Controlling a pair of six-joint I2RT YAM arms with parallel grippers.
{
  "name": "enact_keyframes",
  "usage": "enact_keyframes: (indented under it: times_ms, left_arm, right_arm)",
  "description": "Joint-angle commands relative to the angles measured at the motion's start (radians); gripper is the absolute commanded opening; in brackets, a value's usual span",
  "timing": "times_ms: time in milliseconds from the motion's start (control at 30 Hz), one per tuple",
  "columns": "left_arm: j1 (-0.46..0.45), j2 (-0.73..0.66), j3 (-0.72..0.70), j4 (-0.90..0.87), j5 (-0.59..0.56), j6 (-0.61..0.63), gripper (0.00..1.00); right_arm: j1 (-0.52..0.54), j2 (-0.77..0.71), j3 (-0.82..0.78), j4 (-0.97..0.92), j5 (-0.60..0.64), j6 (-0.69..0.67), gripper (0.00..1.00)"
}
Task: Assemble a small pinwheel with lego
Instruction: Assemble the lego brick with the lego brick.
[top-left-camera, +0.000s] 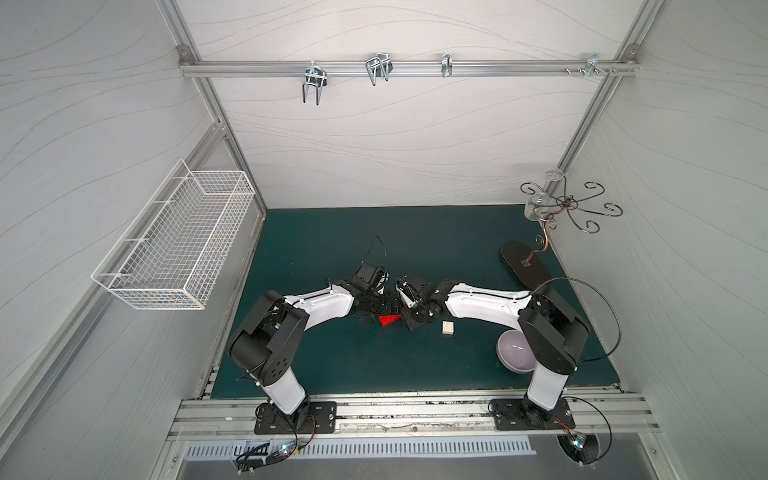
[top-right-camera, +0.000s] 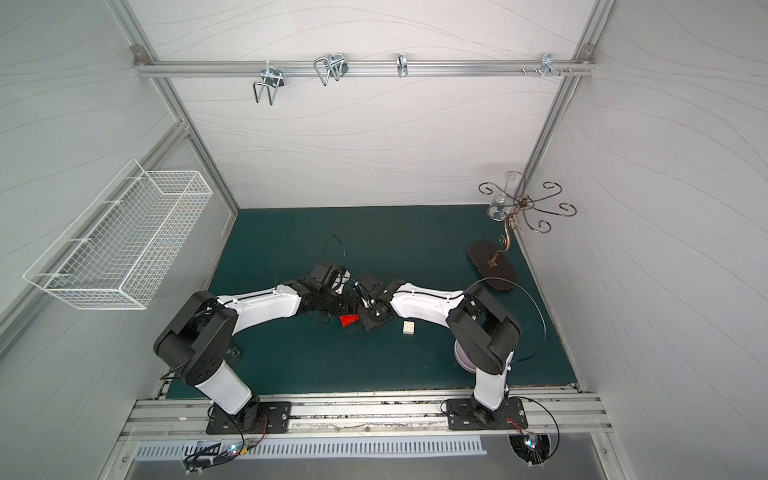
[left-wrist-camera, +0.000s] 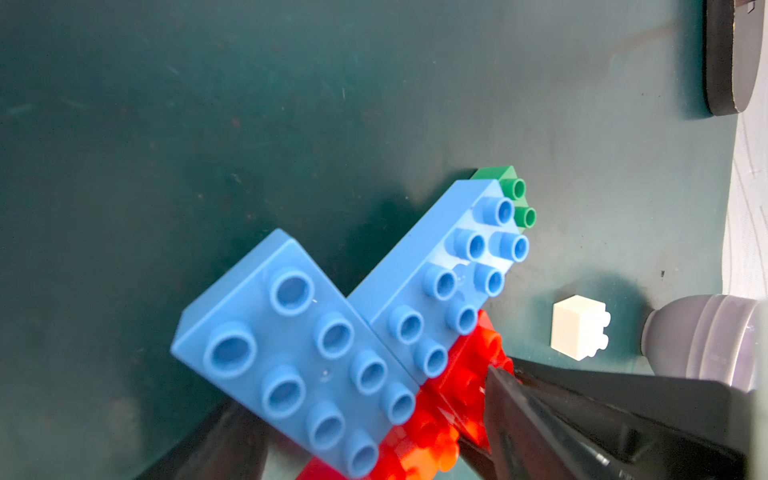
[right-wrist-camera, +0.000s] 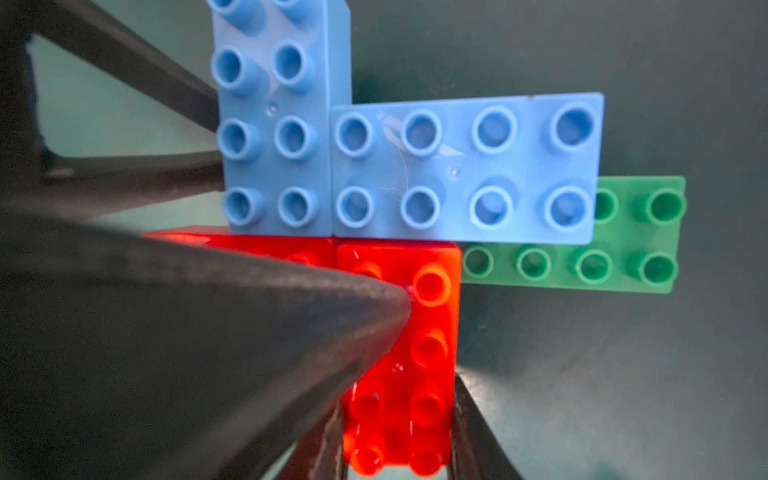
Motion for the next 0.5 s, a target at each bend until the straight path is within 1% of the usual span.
enact_keyframes:
  times_ms: [0,100,200,367,400,467]
  left_arm:
    - [0.064,0.066,-0.059,-0.102,-0.144,-0.042,0.80]
    - [0.080,0.060,-0.066,-0.089,-0.138,-0.034,0.79]
    - [0.061,0.084,-0.041,-0.108,-0.139,-0.023,0.78]
    - [0.059,0.098,-0.033,-0.115,-0.135,-0.022,0.77]
    - [0.059,0.097,-0.034,-0.117,-0.137,-0.022,0.77]
    - [0.060,0.097,-0.036,-0.115,-0.137,-0.022,0.77]
  right_arm:
    - [0.015,-0.042,-0.010,-0.001,-0.028,-0.022,0.25]
    - [0.014,-0.054,-0.023,0.015,-0.034,-0.020,0.27]
    - [0.014,-0.051,-0.016,0.012,-0.038,-0.021,0.31]
    - [0.012,-0.063,-0.017,0.013,-0.033,-0.020,0.33]
    - [0.012,-0.069,-0.020,0.012,-0.027,-0.017,0.39]
    - [0.008,-0.088,-0.039,0.027,-0.023,-0.009,0.46]
